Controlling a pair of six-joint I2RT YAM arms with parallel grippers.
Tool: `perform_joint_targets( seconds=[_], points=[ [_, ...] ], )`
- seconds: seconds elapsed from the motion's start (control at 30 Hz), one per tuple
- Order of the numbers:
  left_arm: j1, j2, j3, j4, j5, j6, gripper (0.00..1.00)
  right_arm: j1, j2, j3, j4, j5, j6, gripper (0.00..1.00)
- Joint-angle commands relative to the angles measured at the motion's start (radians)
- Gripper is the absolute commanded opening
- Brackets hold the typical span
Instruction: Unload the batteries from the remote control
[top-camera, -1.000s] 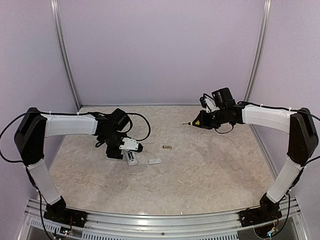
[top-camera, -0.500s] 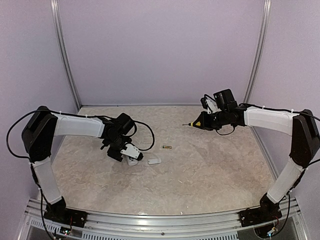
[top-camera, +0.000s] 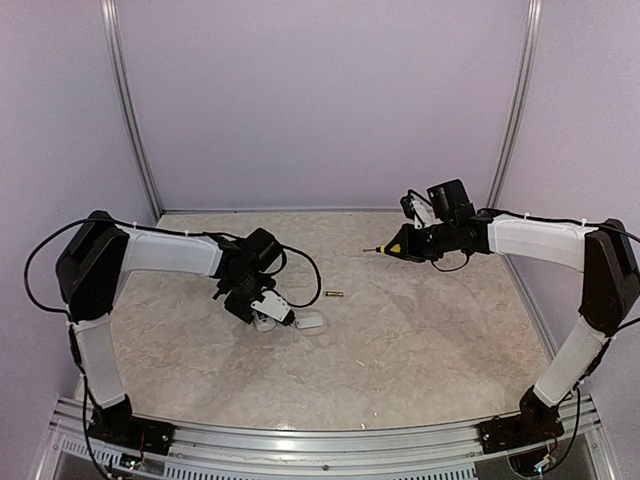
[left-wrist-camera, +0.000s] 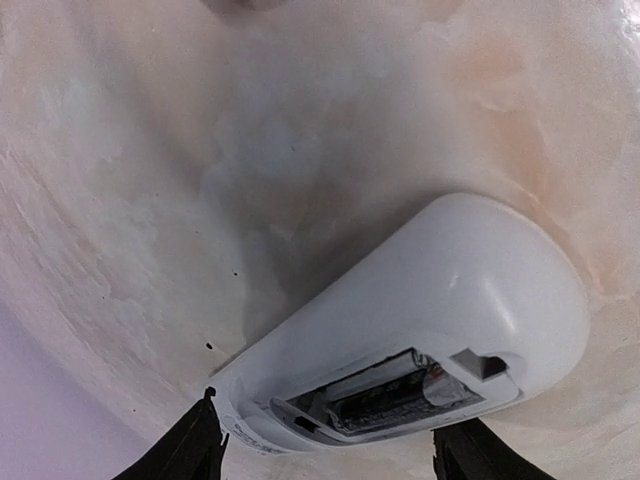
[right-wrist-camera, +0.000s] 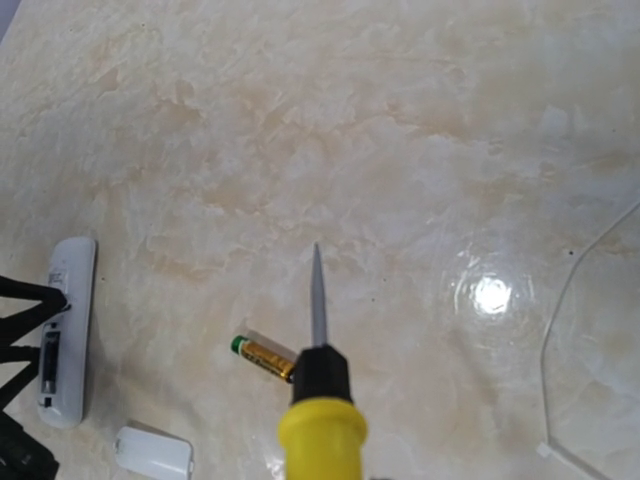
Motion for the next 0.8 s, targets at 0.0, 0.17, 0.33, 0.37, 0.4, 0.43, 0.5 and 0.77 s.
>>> perform_joint_targets(
  seconds=[0.0,0.17,0.33,0.37,0.4,0.43,0.5,0.77],
  points=[
    [-0.009,0.048,0.071,-0.079,0.001,0.032,0.68,-0.009,-0.022,-0.022,0.017,-0.009,0.004,0.00],
    [-0.015,0.087,0.126,-0.139,0.014,0.030,0.67,-0.008,-0.029,-0.033,0.020,-0.005,0.007,0.00],
    [-0.023,0.131,0.196,-0.217,0.046,-0.025,0.59,-0.009,-0.033,-0.034,0.012,0.001,0.002,0.00],
    [-0.023,0.140,0.209,-0.234,0.053,-0.035,0.57,-0.009,-0.033,-0.034,0.011,0.000,0.001,0.00],
    [-0.023,0.147,0.222,-0.248,0.060,-0.047,0.56,-0.008,-0.034,-0.033,0.011,-0.001,0.000,0.00],
    [-0.024,0.156,0.233,-0.261,0.066,-0.056,0.54,-0.009,-0.035,-0.032,0.011,-0.001,0.000,0.00],
    [-0.023,0.165,0.258,-0.293,0.077,-0.073,0.50,-0.010,-0.035,-0.032,0.008,-0.001,0.000,0.00],
    [-0.008,0.182,0.308,-0.380,0.134,-0.138,0.29,-0.009,-0.040,-0.034,0.007,-0.002,0.002,0.00]
  ],
)
